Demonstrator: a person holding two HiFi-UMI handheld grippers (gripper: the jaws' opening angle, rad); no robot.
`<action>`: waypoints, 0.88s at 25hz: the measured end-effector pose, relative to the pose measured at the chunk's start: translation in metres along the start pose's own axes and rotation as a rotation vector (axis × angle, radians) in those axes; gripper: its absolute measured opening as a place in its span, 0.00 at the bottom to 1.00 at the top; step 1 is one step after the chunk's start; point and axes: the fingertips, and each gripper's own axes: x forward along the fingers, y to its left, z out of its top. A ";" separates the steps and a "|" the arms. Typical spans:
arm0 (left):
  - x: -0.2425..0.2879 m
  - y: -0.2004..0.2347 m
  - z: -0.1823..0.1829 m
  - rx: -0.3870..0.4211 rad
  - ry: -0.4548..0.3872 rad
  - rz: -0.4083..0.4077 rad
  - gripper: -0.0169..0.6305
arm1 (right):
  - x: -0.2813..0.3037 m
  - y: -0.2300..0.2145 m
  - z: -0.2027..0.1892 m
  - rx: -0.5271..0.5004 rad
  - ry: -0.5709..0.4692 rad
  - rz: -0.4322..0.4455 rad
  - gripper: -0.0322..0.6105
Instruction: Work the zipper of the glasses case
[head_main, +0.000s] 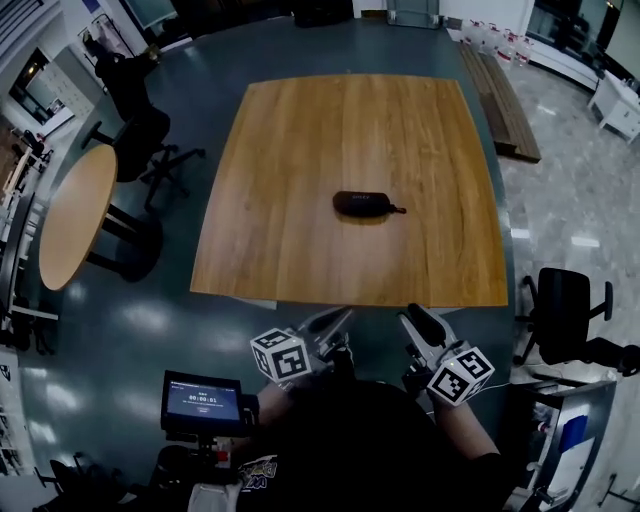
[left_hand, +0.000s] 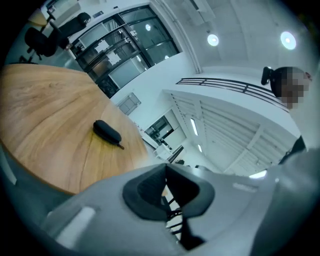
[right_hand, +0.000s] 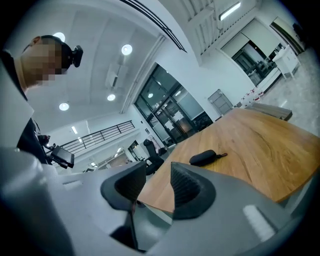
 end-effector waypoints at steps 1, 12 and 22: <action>0.005 0.010 0.014 -0.003 0.002 -0.006 0.03 | 0.014 -0.008 0.003 -0.007 0.014 -0.009 0.28; 0.005 0.098 0.098 -0.095 0.063 -0.059 0.03 | 0.192 -0.152 -0.022 -0.608 0.602 -0.040 0.48; -0.005 0.114 0.099 -0.121 0.033 0.003 0.18 | 0.286 -0.226 -0.076 -1.141 1.199 0.252 0.68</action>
